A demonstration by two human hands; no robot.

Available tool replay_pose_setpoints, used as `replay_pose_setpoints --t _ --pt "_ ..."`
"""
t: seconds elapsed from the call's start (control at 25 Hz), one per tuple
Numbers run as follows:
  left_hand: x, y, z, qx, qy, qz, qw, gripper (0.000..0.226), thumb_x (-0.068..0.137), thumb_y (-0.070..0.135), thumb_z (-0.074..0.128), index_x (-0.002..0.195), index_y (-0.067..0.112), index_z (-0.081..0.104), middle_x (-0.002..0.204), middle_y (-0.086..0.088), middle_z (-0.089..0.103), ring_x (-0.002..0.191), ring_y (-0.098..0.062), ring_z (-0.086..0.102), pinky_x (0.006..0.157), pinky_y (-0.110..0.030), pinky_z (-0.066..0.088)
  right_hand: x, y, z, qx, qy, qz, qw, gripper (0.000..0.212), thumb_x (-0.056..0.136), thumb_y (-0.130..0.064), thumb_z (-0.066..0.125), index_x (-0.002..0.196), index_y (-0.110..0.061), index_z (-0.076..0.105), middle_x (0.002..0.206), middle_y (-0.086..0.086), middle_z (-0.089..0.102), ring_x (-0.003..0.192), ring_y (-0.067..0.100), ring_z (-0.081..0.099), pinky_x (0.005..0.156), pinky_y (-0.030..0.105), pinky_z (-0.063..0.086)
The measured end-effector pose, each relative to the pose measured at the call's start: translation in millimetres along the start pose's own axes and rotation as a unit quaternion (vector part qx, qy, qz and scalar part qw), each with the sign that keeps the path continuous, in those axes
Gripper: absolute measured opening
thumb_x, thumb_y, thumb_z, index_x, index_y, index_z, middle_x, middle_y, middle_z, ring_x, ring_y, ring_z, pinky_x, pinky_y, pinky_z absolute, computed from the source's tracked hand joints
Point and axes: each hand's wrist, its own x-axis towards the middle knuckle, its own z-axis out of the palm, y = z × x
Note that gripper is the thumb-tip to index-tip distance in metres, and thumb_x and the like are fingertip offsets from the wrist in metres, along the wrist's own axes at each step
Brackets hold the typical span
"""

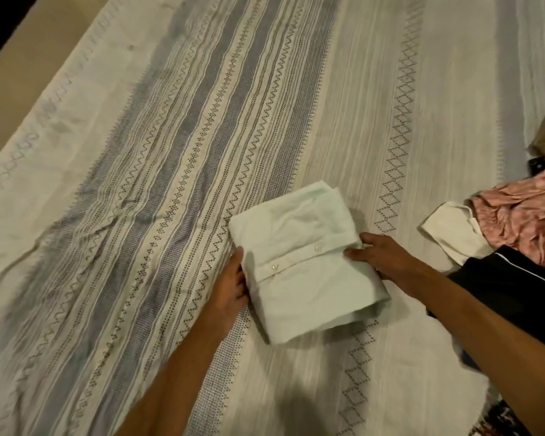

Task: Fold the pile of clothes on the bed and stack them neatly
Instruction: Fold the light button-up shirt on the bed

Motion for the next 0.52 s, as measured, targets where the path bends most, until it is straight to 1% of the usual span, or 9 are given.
replay_pose_setpoints --t 0.12,0.2,0.24,0.28,0.32,0.4,0.44,0.48,0.52 --pt "5.4 -2.8 12.5 0.017 -0.022 0.038 0.999 0.053 0.083 0.047 0.083 0.127 0.020 0.071 0.117 -0.004 0.078 0.109 -0.027 0.074 0.102 -0.051 0.056 -2.7 12.9 -3.9 -0.025 -0.021 0.026 0.999 0.033 0.088 -0.024 0.082 0.119 -0.026 0.071 0.115 0.001 0.077 0.108 0.022 0.071 0.099 0.048 0.057" --pt "5.5 -3.5 15.2 0.036 -0.035 0.040 0.998 0.048 0.082 0.035 0.087 0.125 0.020 0.072 0.117 -0.004 0.078 0.107 -0.025 0.075 0.102 -0.052 0.056 -3.9 14.9 -8.3 -0.045 -0.024 0.031 0.998 0.037 0.087 -0.027 0.084 0.120 -0.027 0.069 0.116 0.001 0.076 0.108 0.022 0.070 0.098 0.049 0.057" --pt "3.9 -3.3 16.3 0.045 -0.036 0.050 0.997 0.046 0.082 0.031 0.088 0.123 0.020 0.073 0.116 -0.003 0.078 0.107 -0.024 0.075 0.100 -0.050 0.057 -5.5 14.1 -9.1 -0.063 -0.011 0.026 0.998 0.038 0.086 -0.028 0.084 0.120 -0.026 0.067 0.117 0.002 0.074 0.108 0.023 0.070 0.097 0.049 0.057" --pt "0.9 -0.2 19.0 0.057 -0.028 0.067 0.996 0.044 0.080 0.028 0.089 0.120 0.022 0.073 0.116 -0.002 0.078 0.106 -0.023 0.075 0.098 -0.047 0.059 -9.3 10.8 -7.8 -0.088 0.020 0.016 0.996 0.041 0.087 -0.030 0.084 0.122 -0.022 0.065 0.118 0.004 0.072 0.108 0.025 0.068 0.097 0.049 0.057" --pt "-4.1 6.2 22.4 0.070 -0.009 0.093 0.993 0.043 0.078 0.028 0.091 0.117 0.024 0.073 0.114 0.001 0.079 0.104 -0.021 0.075 0.094 -0.043 0.061 -11.0 8.6 -6.0 -0.119 0.072 -0.001 0.990 0.044 0.088 -0.032 0.081 0.125 -0.019 0.061 0.121 0.007 0.070 0.110 0.027 0.067 0.096 0.047 0.056" --pt "-22.7 30.2 33.3 0.113 0.043 0.171 0.978 0.047 0.073 0.037 0.094 0.114 0.029 0.071 0.109 0.008 0.078 0.101 -0.015 0.074 0.090 -0.038 0.061 -21.5 2.3 7.2 -0.171 0.219 -0.071 0.958 0.043 0.095 -0.033 0.070 0.131 -0.018 0.055 0.124 0.010 0.065 0.113 0.030 0.063 0.094 0.045 0.054" --pt "-36.8 44.7 40.0 0.151 0.071 0.222 0.961 0.052 0.072 0.043 0.093 0.117 0.029 0.069 0.109 0.011 0.077 0.099 -0.011 0.072 0.090 -0.035 0.059 -32.2 -3.7 19.0 -0.161 0.255 -0.119 0.946 0.036 0.097 -0.034 0.064 0.130 -0.021 0.056 0.124 0.008 0.066 0.114 0.030 0.063 0.094 0.046 0.053" --pt "-55.4 58.5 48.7 0.207 0.104 0.282 0.931 0.055 0.074 0.046 0.091 0.120 0.028 0.067 0.108 0.013 0.075 0.097 -0.008 0.070 0.089 -0.031 0.057 -42.8 -11.8 29.3 -0.084 0.243 -0.133 0.957 0.030 0.098 -0.038 0.059 0.126 -0.026 0.060 0.123 0.004 0.068 0.115 0.029 0.064 0.092 0.047 0.054" --pt "-75.5 68.4 59.7 0.264 0.131 0.344 0.891 0.054 0.077 0.047 0.088 0.122 0.027 0.065 0.107 0.013 0.073 0.093 -0.007 0.069 0.085 -0.028 0.055 -50.6 -24.6 37.4 0.070 0.170 -0.107 0.977 0.029 0.100 -0.045 0.055 0.124 -0.031 0.065 0.123 0.001 0.070 0.118 0.029 0.064 0.091 0.047 0.055"
